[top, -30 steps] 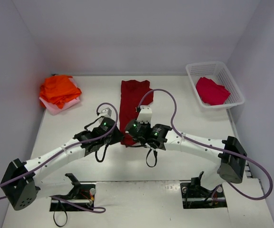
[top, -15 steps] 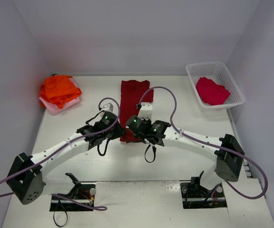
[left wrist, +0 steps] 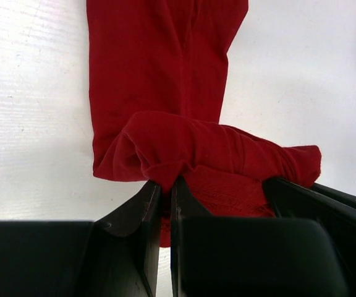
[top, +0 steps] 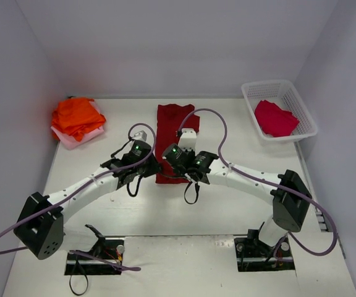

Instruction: Fold and stack the t-shirts

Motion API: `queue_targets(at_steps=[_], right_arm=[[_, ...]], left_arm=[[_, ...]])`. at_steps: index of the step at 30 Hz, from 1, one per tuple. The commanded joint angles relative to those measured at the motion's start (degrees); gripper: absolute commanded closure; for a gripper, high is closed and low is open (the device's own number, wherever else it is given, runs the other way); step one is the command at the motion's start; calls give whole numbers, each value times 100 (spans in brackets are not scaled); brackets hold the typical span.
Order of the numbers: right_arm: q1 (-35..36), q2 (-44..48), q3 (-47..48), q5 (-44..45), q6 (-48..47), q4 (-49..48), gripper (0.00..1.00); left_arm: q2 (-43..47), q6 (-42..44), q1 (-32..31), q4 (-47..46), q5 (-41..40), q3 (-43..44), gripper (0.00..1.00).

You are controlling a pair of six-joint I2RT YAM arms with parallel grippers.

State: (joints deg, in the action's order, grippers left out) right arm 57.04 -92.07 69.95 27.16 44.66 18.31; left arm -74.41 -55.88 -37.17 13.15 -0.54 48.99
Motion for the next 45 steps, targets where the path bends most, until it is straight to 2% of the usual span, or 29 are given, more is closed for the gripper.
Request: queue_targets(at_steps=[1, 15, 45], right_arm=[[-149, 5, 335, 281, -204, -73, 100], [-421, -267, 484, 123, -432, -266, 100], [-966, -830, 616, -264, -854, -732, 100]], left_arm=[[-21, 235, 192, -172, -61, 313, 100], [-381, 428, 596, -321, 273, 550, 100], [-1102, 578, 904, -585, 642, 875, 100]])
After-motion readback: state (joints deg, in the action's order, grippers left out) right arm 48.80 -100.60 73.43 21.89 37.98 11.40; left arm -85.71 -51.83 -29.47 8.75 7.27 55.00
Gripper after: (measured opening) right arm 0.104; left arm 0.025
